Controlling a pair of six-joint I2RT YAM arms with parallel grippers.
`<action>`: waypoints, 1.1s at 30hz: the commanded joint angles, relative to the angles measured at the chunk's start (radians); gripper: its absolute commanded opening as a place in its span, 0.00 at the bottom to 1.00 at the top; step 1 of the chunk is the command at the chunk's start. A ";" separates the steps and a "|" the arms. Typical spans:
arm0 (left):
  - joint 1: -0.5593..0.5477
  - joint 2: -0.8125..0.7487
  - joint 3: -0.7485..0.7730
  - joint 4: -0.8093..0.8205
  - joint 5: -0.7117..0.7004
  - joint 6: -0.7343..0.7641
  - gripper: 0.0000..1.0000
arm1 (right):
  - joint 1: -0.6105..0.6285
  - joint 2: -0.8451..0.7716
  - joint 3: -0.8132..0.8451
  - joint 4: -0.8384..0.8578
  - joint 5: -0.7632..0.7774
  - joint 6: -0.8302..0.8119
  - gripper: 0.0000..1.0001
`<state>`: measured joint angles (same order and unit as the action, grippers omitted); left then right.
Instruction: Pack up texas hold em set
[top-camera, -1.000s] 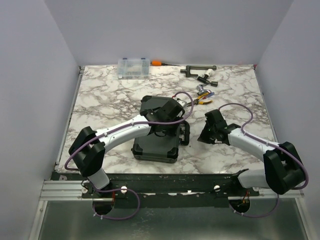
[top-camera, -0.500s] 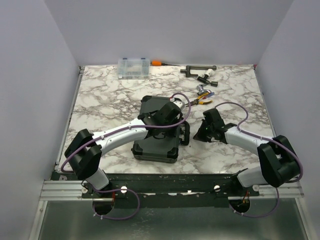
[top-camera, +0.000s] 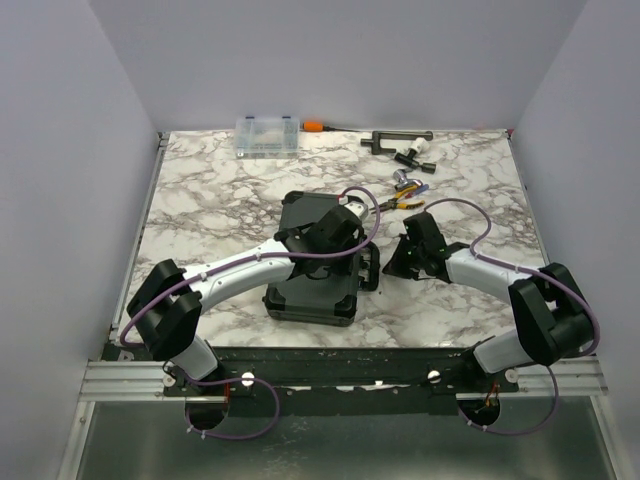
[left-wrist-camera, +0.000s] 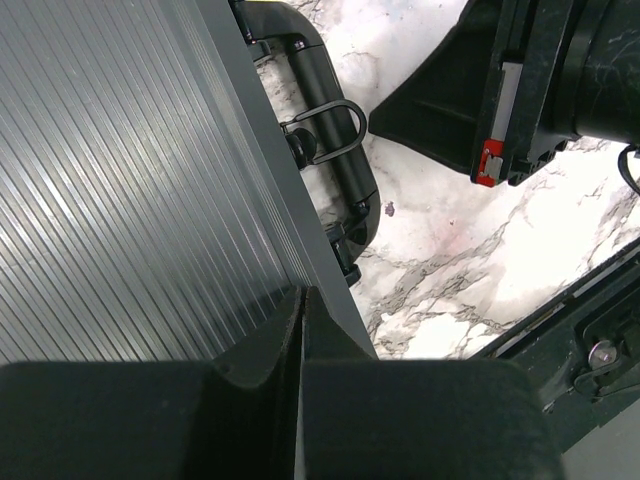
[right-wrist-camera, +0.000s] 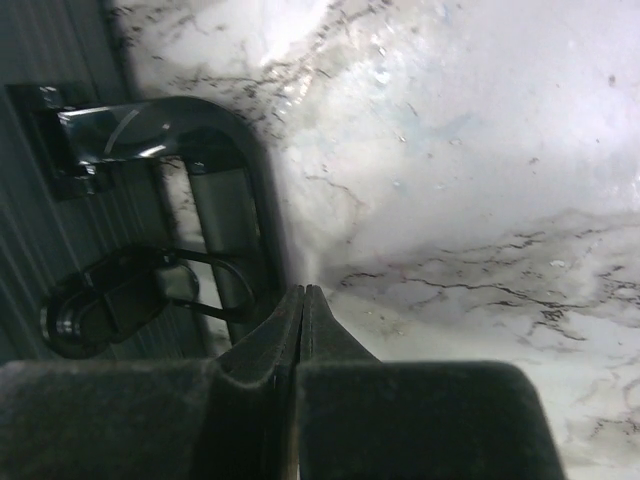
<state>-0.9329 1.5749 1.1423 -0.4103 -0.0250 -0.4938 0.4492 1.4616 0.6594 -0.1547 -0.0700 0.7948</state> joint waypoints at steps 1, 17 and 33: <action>-0.049 0.086 -0.061 -0.094 0.075 -0.032 0.00 | -0.008 0.011 0.039 0.018 -0.014 -0.029 0.01; -0.050 0.093 -0.056 -0.094 0.076 -0.025 0.00 | -0.007 0.004 0.018 0.074 -0.081 -0.035 0.01; -0.050 0.094 -0.053 -0.094 0.074 -0.019 0.00 | -0.008 0.011 0.040 0.079 -0.104 -0.040 0.00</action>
<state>-0.9382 1.5764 1.1442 -0.4114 -0.0360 -0.4931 0.4492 1.4681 0.6800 -0.0975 -0.1520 0.7658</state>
